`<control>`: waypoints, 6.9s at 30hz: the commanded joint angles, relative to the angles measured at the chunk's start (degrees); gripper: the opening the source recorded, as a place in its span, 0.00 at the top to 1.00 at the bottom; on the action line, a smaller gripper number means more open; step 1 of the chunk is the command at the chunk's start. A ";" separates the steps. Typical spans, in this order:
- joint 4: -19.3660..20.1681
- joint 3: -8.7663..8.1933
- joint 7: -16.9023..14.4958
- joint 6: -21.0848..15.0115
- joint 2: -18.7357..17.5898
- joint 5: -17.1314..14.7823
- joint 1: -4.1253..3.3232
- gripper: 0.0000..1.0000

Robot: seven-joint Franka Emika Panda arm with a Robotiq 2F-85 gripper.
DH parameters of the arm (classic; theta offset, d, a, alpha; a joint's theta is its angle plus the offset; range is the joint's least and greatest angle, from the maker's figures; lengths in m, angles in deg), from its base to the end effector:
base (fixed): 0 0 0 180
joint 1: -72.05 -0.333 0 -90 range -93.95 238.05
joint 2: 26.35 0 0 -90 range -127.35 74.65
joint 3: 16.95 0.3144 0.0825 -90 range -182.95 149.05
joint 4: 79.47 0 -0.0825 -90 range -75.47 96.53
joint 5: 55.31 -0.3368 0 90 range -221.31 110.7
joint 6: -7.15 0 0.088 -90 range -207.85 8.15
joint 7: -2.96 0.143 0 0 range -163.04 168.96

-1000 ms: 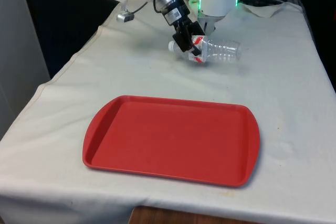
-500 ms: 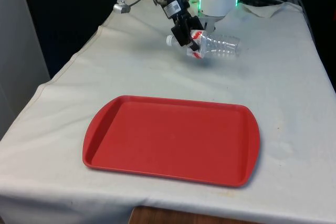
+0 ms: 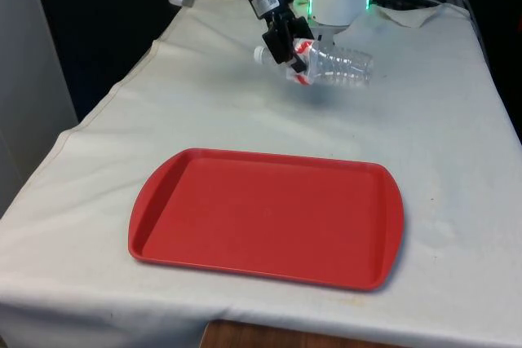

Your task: Place the bottle upright on the tray.

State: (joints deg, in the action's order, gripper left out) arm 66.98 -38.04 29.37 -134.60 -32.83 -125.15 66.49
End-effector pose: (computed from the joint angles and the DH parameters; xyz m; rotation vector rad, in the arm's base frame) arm 0.4037 -0.0969 0.2246 -1.5936 1.9885 0.2537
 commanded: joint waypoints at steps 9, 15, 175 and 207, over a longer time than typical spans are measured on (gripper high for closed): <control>-2.41 0.40 4.58 -0.17 0.11 3.72 0.00 0.86; -4.13 0.63 8.77 -0.74 0.06 6.99 -0.40 0.86; -58.84 5.73 64.17 18.28 -25.44 77.81 -2.81 0.86; -64.23 6.47 69.67 23.43 -30.08 91.62 -3.55 0.86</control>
State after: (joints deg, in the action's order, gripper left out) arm 2.75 -31.56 99.05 -111.17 -62.91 -33.53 62.94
